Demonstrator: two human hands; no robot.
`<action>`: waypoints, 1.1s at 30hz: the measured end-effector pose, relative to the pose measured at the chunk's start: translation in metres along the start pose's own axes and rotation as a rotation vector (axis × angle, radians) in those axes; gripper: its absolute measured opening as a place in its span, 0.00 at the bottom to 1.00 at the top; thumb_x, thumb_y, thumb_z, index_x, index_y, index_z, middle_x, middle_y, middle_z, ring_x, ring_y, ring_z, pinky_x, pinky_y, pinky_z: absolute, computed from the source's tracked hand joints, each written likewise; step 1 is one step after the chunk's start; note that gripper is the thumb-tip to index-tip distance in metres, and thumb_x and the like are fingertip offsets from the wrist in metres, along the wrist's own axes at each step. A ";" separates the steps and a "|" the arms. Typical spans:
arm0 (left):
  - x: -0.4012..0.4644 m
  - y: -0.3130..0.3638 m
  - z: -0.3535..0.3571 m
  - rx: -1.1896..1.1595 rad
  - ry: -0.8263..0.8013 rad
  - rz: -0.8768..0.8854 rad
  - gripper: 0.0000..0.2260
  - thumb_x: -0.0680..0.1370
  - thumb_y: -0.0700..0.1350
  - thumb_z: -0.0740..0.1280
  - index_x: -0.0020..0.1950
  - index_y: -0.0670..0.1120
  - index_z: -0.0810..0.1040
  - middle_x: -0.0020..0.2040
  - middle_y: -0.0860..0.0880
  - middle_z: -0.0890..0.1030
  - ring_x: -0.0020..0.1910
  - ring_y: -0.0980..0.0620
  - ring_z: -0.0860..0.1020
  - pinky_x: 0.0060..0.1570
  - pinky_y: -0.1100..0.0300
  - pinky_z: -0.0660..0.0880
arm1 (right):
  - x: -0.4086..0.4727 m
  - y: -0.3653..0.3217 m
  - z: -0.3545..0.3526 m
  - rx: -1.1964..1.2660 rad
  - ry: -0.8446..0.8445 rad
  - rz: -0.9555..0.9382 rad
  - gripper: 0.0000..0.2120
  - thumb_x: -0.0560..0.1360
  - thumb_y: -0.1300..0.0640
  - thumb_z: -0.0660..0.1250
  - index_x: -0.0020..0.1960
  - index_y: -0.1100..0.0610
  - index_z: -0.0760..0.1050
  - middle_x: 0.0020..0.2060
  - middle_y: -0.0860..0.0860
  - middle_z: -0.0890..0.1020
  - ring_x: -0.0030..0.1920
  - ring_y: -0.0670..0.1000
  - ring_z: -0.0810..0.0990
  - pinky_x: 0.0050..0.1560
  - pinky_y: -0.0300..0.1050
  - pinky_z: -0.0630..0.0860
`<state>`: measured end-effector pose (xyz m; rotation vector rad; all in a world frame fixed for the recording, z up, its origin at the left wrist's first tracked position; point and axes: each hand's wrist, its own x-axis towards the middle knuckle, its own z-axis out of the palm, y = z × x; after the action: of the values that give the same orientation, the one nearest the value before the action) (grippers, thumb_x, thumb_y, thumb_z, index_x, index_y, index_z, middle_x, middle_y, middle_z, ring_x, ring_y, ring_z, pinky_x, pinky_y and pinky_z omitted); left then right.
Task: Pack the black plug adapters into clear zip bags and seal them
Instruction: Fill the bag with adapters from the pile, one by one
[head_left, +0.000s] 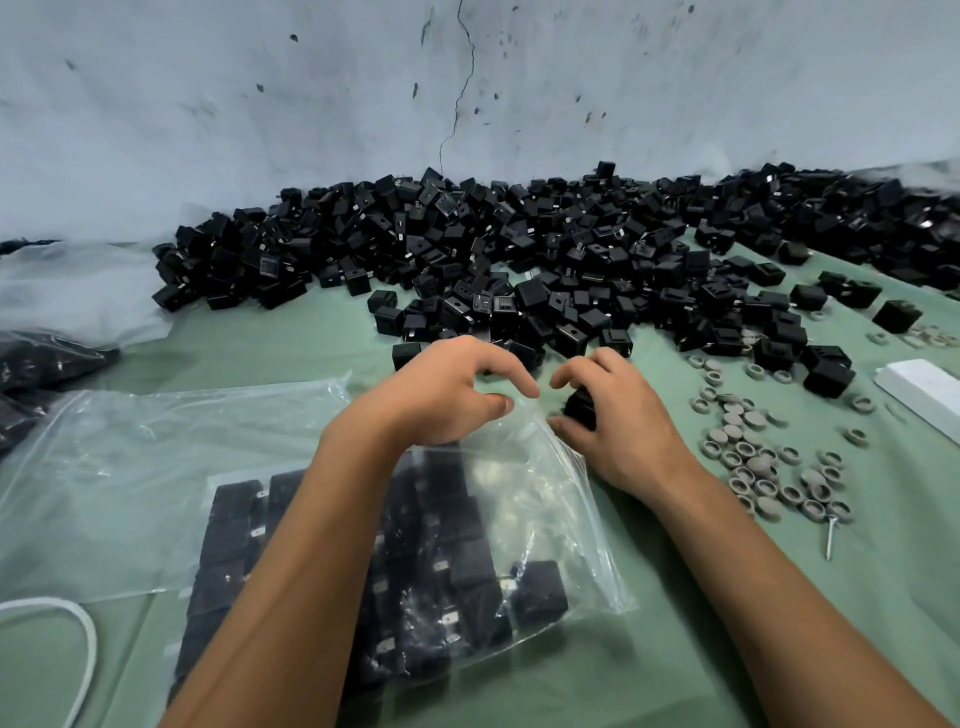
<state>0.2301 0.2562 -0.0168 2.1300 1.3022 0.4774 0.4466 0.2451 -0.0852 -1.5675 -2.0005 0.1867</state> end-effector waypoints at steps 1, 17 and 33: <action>0.000 0.002 0.001 -0.026 -0.017 0.018 0.13 0.80 0.43 0.71 0.53 0.63 0.85 0.65 0.59 0.78 0.67 0.58 0.74 0.69 0.54 0.70 | 0.000 0.001 -0.001 0.014 -0.008 0.013 0.18 0.74 0.52 0.77 0.61 0.47 0.76 0.53 0.45 0.72 0.53 0.47 0.74 0.53 0.42 0.72; -0.010 0.025 0.000 -0.039 -0.290 0.128 0.09 0.74 0.49 0.78 0.47 0.64 0.86 0.78 0.58 0.64 0.78 0.58 0.59 0.77 0.48 0.54 | -0.012 0.000 -0.027 0.898 -0.458 0.115 0.08 0.83 0.57 0.66 0.52 0.55 0.84 0.34 0.53 0.81 0.29 0.48 0.75 0.29 0.38 0.72; -0.006 0.025 -0.003 -0.083 -0.275 0.175 0.07 0.70 0.48 0.80 0.43 0.59 0.87 0.73 0.61 0.71 0.74 0.62 0.66 0.76 0.39 0.58 | -0.021 -0.030 -0.038 0.709 -0.803 -0.026 0.14 0.74 0.52 0.78 0.47 0.62 0.82 0.41 0.65 0.84 0.38 0.68 0.81 0.40 0.61 0.82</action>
<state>0.2423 0.2429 0.0021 2.1601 0.9337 0.2895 0.4442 0.2075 -0.0481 -1.0581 -2.1124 1.5266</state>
